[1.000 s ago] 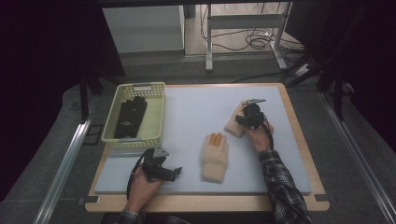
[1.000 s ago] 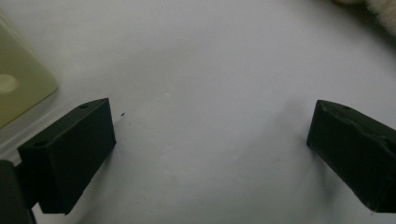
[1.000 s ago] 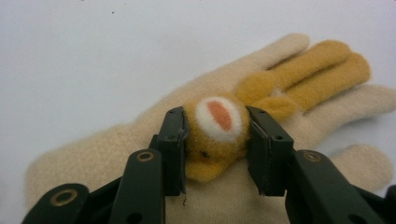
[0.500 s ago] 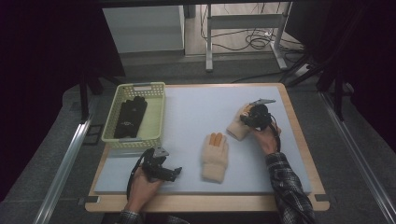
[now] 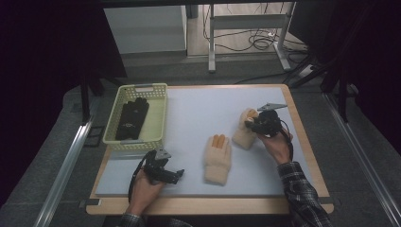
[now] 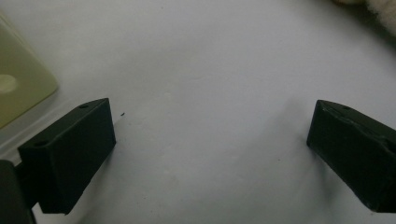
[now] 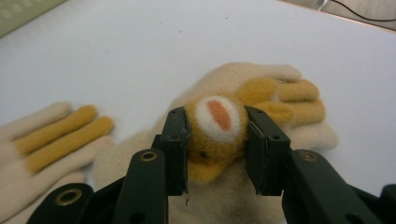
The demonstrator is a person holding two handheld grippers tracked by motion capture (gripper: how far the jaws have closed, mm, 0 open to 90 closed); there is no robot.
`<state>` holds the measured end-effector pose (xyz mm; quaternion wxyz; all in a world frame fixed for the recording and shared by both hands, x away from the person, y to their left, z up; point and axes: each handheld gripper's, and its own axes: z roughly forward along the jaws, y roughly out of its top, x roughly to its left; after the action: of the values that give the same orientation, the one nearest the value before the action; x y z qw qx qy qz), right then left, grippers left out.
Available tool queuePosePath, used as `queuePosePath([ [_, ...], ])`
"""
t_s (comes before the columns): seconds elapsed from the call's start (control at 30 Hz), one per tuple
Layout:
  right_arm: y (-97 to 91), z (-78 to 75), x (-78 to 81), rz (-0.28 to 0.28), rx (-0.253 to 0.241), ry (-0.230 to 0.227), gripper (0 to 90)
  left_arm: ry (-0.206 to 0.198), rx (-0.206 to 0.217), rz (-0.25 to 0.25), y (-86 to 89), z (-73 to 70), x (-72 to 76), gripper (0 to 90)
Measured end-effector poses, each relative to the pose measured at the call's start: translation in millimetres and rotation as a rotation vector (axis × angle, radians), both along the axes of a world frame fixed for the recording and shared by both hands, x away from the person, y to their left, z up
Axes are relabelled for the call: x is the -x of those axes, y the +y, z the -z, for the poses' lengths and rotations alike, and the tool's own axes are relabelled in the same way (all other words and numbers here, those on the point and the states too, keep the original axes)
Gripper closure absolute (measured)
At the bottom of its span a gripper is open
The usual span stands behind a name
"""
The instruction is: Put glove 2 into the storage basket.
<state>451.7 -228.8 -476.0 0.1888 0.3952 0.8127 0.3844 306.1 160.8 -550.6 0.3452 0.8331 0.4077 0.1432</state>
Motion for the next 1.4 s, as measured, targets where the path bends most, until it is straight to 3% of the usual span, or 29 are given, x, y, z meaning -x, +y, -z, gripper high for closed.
queuePosePath([
  [0.4, -3.8, -18.2, 38.5, -0.124, -0.047, 0.011, 61.7, -0.002, 0.001, 0.000, 0.0, 0.1, 0.1, 1.2],
  [0.67, 4.9, -32.2, 65.8, -0.205, -0.088, 0.015, 61.6, -0.002, 0.003, -0.002, -0.2, 0.1, 0.2, 1.2],
  [0.87, 24.2, -37.6, 84.0, -0.279, -0.091, 0.025, 61.6, -0.003, 0.000, -0.001, -0.1, 0.1, 0.0, 1.2],
  [1.1, 52.6, -34.1, 93.9, -0.355, -0.087, 0.055, 61.5, -0.003, 0.000, -0.001, 0.0, 0.0, 0.0, 1.2],
  [1.23, 72.7, -28.9, 96.9, -0.401, -0.087, 0.081, 61.4, -0.003, 0.000, -0.001, 0.0, 0.0, 0.0, 1.2],
  [1.4, 89.2, -13.3, 96.2, -0.413, -0.055, 0.104, 61.1, -0.004, 0.003, -0.003, -0.2, 0.2, 0.1, 1.2],
])
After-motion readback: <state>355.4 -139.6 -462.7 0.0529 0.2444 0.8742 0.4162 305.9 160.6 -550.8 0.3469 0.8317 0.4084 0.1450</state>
